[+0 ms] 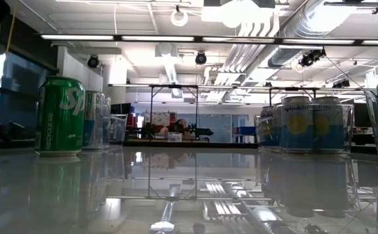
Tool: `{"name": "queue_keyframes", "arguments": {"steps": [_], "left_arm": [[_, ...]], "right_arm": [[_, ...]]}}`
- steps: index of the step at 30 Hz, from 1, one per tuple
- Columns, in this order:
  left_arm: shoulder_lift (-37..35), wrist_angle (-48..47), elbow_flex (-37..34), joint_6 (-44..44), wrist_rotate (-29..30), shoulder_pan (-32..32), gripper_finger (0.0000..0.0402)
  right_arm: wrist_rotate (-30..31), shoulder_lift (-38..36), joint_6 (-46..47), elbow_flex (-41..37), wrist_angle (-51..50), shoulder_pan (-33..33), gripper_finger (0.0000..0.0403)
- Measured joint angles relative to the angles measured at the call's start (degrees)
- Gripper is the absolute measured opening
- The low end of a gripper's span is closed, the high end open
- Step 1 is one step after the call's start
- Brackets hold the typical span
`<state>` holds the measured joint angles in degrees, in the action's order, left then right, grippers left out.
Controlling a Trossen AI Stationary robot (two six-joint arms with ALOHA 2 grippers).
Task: Sort soda cans
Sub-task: Put the green soda can into the bottom transparent bin
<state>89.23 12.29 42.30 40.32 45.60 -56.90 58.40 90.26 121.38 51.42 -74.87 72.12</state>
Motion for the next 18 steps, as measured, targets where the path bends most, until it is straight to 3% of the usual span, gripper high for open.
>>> {"name": "queue_keyframes", "arguments": {"steps": [9, 18], "left_arm": [[0.0, 0.0, 0.0, 0.0, 0.0, 0.0, 0.0174], [0.0, 0.0, 0.0, 0.0, 0.0, 0.0, 0.0174]], "right_arm": [[0.5, 0.0, -9.2, 0.1, 9.9, 0.0, 0.0325], [0.1, 0.0, -10.1, 0.0, 8.1, -0.6, 0.0325]]}}
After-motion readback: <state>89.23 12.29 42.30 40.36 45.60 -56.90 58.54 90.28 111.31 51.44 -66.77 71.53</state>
